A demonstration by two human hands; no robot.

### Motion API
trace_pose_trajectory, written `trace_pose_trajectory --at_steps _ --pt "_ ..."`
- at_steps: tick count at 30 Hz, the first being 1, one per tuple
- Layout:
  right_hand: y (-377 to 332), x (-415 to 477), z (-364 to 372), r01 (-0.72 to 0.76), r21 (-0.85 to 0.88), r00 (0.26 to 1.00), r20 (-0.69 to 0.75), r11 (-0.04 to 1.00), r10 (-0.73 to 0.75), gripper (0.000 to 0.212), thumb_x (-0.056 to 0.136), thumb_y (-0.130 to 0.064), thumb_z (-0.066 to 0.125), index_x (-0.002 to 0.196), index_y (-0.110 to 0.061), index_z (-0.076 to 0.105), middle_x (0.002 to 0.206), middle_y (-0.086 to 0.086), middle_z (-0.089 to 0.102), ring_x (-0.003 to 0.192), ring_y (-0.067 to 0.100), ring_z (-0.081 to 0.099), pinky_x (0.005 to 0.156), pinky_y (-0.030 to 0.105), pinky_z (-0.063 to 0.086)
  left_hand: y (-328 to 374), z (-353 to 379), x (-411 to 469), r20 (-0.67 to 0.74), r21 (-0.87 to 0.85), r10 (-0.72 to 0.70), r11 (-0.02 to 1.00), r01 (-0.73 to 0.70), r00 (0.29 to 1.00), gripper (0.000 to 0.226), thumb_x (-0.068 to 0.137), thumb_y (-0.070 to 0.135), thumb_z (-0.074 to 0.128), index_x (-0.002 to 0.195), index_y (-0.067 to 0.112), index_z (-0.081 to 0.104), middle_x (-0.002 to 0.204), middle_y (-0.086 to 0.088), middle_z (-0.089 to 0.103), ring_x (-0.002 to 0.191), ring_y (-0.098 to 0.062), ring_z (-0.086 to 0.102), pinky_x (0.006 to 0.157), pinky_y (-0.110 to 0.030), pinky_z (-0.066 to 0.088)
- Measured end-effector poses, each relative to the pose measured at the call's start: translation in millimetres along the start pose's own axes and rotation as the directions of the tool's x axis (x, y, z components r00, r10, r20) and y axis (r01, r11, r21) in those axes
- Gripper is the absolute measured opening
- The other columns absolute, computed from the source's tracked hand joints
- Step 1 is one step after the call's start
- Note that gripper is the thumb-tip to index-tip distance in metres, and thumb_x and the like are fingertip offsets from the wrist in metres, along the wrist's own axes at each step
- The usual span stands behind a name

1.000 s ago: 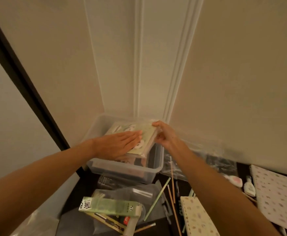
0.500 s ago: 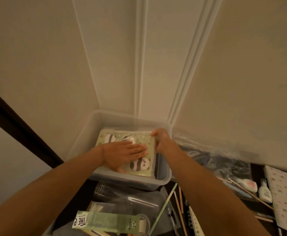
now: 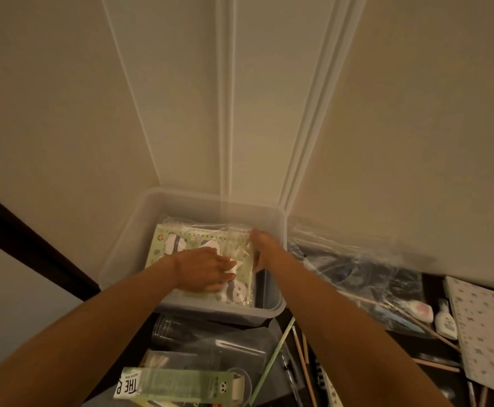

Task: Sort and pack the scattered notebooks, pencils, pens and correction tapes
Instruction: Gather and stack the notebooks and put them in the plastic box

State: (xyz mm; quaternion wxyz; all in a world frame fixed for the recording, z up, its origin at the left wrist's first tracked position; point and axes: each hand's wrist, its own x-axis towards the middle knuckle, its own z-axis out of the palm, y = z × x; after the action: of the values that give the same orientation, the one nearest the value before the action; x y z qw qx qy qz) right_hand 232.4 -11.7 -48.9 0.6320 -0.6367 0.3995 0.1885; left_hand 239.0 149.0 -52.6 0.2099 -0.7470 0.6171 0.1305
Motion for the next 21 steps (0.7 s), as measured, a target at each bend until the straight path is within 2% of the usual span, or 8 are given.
trace_pose_trajectory --at_steps 3,6,9,10,12,15,18,21 --pt "0.3 -12.6 -0.8 0.120 0.050 0.992 -0.038 0.991 -0.118 0.022 0.095 -0.010 0.041 0.116 -0.015 0.037 0.103 0.012 0.048 0.093 0.023 0.051 0.067 0.024 0.043 7.2 -10.7 2.3 -0.108 -0.160 -0.148 0.979 0.129 0.983 0.039 0.100 0.025 0.032 0.135 0.013 0.043 0.142 -0.006 0.042 0.124 -0.020 0.046 0.101 -0.031 0.035" --pt "-9.0 -32.6 -7.8 0.184 0.032 0.982 0.031 0.982 -0.185 0.041 0.093 -0.006 0.041 0.134 -0.004 0.036 0.117 0.011 0.043 0.108 0.025 0.046 0.089 0.031 0.042 13.9 -19.6 4.1 -0.135 -0.417 -0.372 0.862 0.288 0.918 0.035 0.095 0.010 0.043 0.130 0.012 0.051 0.134 -0.006 0.049 0.120 -0.020 0.047 0.097 -0.029 0.038" --pt "-15.9 -59.7 -29.9 0.186 0.046 0.981 0.049 0.981 -0.189 0.006 0.092 -0.005 0.042 0.095 -0.005 0.048 0.092 0.010 0.045 0.086 0.021 0.047 0.086 0.035 0.046 20.1 -36.7 4.3 -0.105 -0.620 -0.531 0.696 0.362 0.841 0.038 0.093 0.001 0.042 0.129 0.012 0.050 0.134 -0.007 0.046 0.119 -0.021 0.046 0.098 -0.031 0.037" --pt "-16.7 -67.7 -37.7 0.175 0.035 0.982 0.065 0.984 -0.177 0.010 0.093 -0.006 0.043 0.084 -0.006 0.047 0.081 0.008 0.044 0.076 0.018 0.047 0.084 0.036 0.048 21.7 -43.0 4.9 -0.103 -0.642 -0.561 0.668 0.376 0.821 0.040 0.092 -0.001 0.042 0.129 0.011 0.049 0.134 -0.008 0.045 0.119 -0.022 0.046 0.098 -0.031 0.037" --pt "-12.9 -86.1 -58.9 0.185 0.037 0.978 0.090 0.982 -0.188 0.011 0.094 -0.008 0.042 0.089 -0.002 0.050 0.076 0.009 0.047 0.072 0.020 0.049 0.092 0.038 0.047 30.3 -59.1 8.9 -0.115 -0.677 -0.637 0.612 0.409 0.762 0.039 0.093 -0.001 0.040 0.129 0.010 0.050 0.134 -0.010 0.043 0.119 -0.024 0.045 0.099 -0.032 0.037" --pt "-0.5 -112.7 -95.4 0.244 0.044 0.967 0.061 0.969 -0.246 0.019 0.095 -0.011 0.042 0.108 -0.001 0.051 0.082 0.010 0.056 0.086 0.023 0.057 0.088 0.035 0.048 48.4 -87.2 18.5 -0.141 -0.707 -0.723 0.552 0.443 0.676 0.036 0.093 0.001 0.039 0.126 0.008 0.053 0.129 -0.011 0.045 0.117 -0.027 0.046 0.096 -0.032 0.038" --pt "20.6 -137.3 -140.2 0.268 0.064 0.963 0.015 0.961 -0.269 0.020 0.096 -0.014 0.042 0.111 -0.004 0.052 0.097 0.014 0.064 0.075 0.018 0.061 0.076 0.030 0.051 76.0 -122.0 34.4 -0.221 -0.719 -0.734 0.567 0.401 0.642 0.035 0.092 0.000 0.041 0.124 0.004 0.053 0.124 -0.015 0.046 0.113 -0.029 0.047 0.093 -0.035 0.040" --pt "53.1 -151.4 -188.9 0.238 0.101 0.971 -0.034 0.966 -0.236 0.018 0.096 -0.015 0.044 0.106 -0.005 0.056 0.105 0.018 0.066 0.077 0.019 0.063 0.074 0.029 0.051 113.2 -156.3 56.2 -0.315 -0.723 -0.735 0.596 0.350 0.601 0.029 0.090 0.002 0.044 0.117 0.002 0.057 0.118 -0.014 0.048 0.111 -0.029 0.046 0.091 -0.038 0.041"
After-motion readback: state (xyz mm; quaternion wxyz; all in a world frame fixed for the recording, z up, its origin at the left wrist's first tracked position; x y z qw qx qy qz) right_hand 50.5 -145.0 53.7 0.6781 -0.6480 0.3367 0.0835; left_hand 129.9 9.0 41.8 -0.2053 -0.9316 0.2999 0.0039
